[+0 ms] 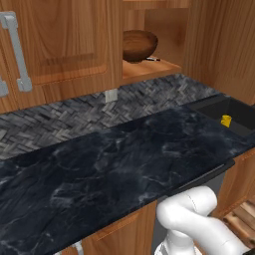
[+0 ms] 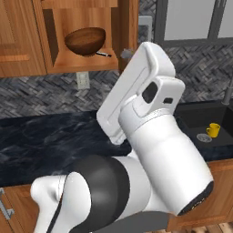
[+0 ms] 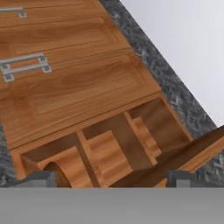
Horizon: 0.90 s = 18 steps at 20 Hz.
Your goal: Pick the mug and place it in the sink. Pick the bowl and place it in the open cabinet and then close the cabinet.
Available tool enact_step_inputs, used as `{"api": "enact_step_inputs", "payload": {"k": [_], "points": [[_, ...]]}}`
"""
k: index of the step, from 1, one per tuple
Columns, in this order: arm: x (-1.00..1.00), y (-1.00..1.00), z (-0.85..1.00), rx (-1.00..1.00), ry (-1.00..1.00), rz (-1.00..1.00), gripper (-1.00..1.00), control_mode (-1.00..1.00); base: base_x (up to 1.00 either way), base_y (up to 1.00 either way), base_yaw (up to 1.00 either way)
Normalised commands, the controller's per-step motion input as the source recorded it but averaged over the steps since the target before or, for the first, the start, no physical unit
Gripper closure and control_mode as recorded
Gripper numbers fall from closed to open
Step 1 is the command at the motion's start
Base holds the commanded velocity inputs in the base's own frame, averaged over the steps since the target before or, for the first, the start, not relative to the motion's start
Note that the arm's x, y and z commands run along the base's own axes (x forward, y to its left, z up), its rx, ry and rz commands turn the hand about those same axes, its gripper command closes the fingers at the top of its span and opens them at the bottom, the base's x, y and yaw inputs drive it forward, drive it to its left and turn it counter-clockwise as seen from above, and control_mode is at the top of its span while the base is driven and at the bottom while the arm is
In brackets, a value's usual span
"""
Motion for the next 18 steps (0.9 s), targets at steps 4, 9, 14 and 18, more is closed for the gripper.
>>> {"api": "enact_step_inputs", "payload": {"k": [4, 9, 14, 18], "points": [[0.77, -0.77, -0.51, -0.01, 0.01, 0.21, -1.00, -1.00, 0.00, 0.00, 0.00], [0.93, -0.75, -0.36, -0.01, 0.11, 0.22, -1.00, -1.00, 0.00, 0.00, 0.00], [0.91, -0.79, 0.00, -0.06, 0.31, 0.21, -1.00, -1.00, 0.00, 0.00, 0.00], [0.73, -0.79, -0.05, -0.01, 0.15, 0.21, -1.00, -1.00, 0.00, 0.00, 0.00]]}}
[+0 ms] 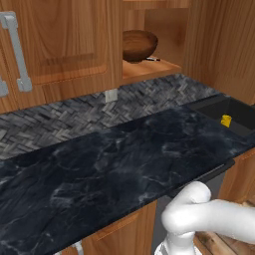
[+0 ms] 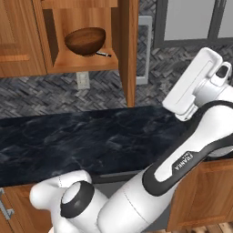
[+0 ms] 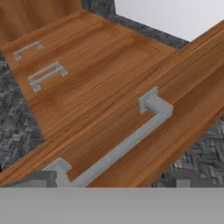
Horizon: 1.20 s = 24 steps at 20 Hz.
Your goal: Pick the mug and place it in the sink. Pick the bowl and place it in the open cabinet and then close the cabinet.
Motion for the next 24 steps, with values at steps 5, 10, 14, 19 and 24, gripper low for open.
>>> {"api": "enact_step_inputs", "payload": {"k": [5, 10, 14, 19, 24], "points": [[0.34, -0.06, -0.08, -0.01, 0.11, 0.14, -1.00, -1.00, 0.00, 0.00, 0.00], [0.12, 0.49, 0.00, -0.08, 0.39, 0.08, -1.00, -1.00, 0.00, 0.00, 0.00], [0.00, 0.67, 0.00, -0.09, 0.37, 0.05, -1.00, -1.00, 0.00, 0.00, 0.00], [0.03, 0.39, 0.00, -0.01, 0.46, 0.06, -1.00, -1.00, 0.00, 0.00, 0.00], [0.00, 0.39, 0.00, 0.00, 0.40, 0.08, -1.00, -1.00, 0.00, 0.00, 0.00]]}}
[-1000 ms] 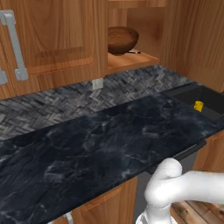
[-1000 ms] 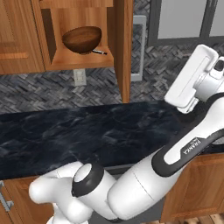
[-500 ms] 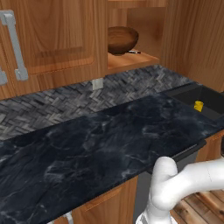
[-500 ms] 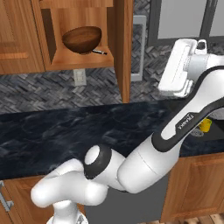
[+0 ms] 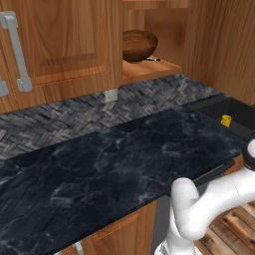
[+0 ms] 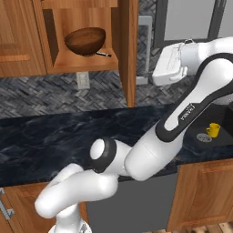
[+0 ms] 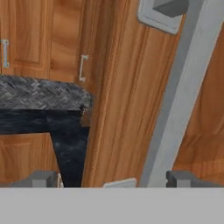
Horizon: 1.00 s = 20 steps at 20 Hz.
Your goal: Pick the mug and place it in the sink. Pick the bowl and place it in the open cabinet and then close the cabinet.
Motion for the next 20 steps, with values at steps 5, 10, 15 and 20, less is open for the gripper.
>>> {"api": "enact_step_inputs", "payload": {"k": [5, 10, 15, 20], "points": [[0.01, 0.58, 0.00, 0.00, 0.21, 0.03, -1.00, -1.00, 0.00, 0.00, 0.00], [-0.20, 0.77, 0.00, -0.01, 0.05, -0.07, -1.00, -1.00, 0.00, 0.00, 0.00], [-0.37, 1.00, -0.09, -0.04, 0.00, -0.40, -1.00, -1.00, 0.00, 0.00, 0.00], [-0.21, 0.92, -0.50, 0.02, -0.04, -0.53, -1.00, -1.00, 0.00, 0.00, 0.00]]}}
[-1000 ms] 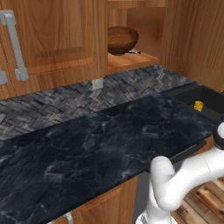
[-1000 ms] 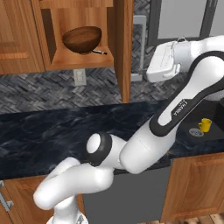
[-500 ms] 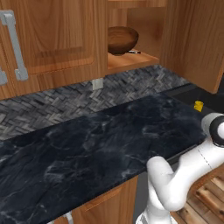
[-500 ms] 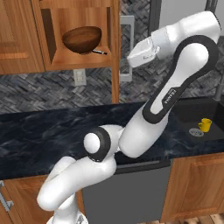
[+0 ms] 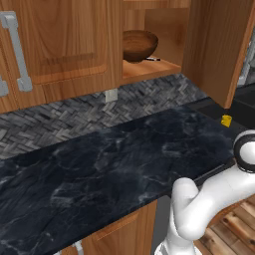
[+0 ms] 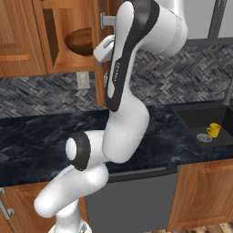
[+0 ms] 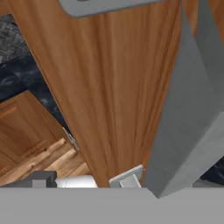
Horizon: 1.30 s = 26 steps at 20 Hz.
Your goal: Pick the mug and place it in the sink. Pick the bowl and place it in the open cabinet and then close the cabinet.
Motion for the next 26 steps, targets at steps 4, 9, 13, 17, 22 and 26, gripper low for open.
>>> {"api": "enact_step_inputs", "payload": {"k": [4, 9, 13, 17, 22, 26], "points": [[0.05, 0.59, -0.94, 0.38, 0.01, -0.57, -1.00, -1.00, 0.00, 0.00, 0.00], [0.59, 0.67, -0.73, 0.63, -0.18, -0.30, -1.00, -1.00, 0.00, 0.00, 0.00], [0.53, 0.97, -0.76, 0.55, -0.41, -0.06, -1.00, -1.00, 0.00, 0.00, 0.00], [0.68, 1.00, -0.45, 0.33, -0.59, -0.14, -1.00, -1.00, 0.00, 0.00, 0.00], [0.96, 0.96, 0.03, 0.00, -0.12, -0.23, -1.00, -1.00, 0.00, 0.00, 0.00], [1.00, 0.92, 0.60, -0.17, 0.17, -0.36, -1.00, -1.00, 0.00, 0.00, 0.00]]}}
